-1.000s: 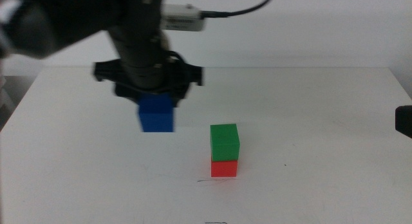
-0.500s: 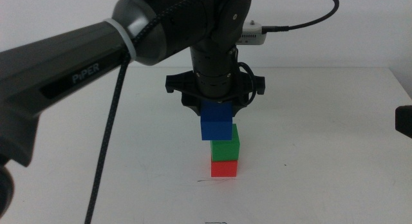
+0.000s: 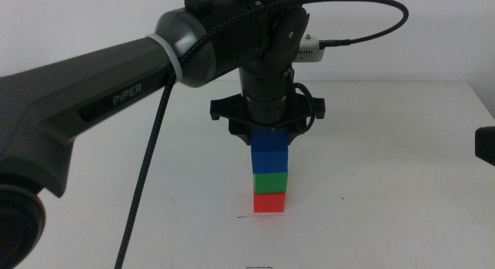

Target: Stack red cubes first, then green, then blue cubes in a specific spot.

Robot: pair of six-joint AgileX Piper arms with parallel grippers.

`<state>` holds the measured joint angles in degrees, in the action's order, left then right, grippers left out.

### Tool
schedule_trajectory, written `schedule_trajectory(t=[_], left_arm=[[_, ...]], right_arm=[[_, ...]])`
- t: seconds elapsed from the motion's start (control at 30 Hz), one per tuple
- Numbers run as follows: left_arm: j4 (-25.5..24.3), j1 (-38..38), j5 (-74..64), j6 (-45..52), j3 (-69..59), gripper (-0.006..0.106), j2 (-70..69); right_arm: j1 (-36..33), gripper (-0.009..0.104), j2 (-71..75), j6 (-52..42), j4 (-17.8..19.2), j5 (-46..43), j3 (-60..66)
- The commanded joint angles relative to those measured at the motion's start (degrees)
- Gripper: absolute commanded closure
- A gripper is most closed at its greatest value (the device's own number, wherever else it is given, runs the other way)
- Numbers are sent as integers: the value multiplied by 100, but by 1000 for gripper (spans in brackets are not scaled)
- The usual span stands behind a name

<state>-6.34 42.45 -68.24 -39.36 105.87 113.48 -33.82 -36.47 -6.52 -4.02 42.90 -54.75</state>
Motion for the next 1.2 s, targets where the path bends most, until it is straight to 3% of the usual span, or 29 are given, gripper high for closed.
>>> schedule_trajectory(t=[0.0,0.57,0.9,0.93,1.17], left_arm=[[-27,40,186,-117,198,102,-273],[-28,40,428,-142,198,102,-33],[-218,40,413,-142,198,73,-33],[-261,40,470,-142,198,45,-33],[-405,40,492,-89,198,14,-43]], right_arm=[[40,12,-17,-65,29,-441,-161],[40,12,-17,-65,29,-441,-161],[40,12,-17,-65,29,-441,-161],[40,12,-17,-65,29,-441,-161],[40,12,-17,-65,29,-441,-161]])
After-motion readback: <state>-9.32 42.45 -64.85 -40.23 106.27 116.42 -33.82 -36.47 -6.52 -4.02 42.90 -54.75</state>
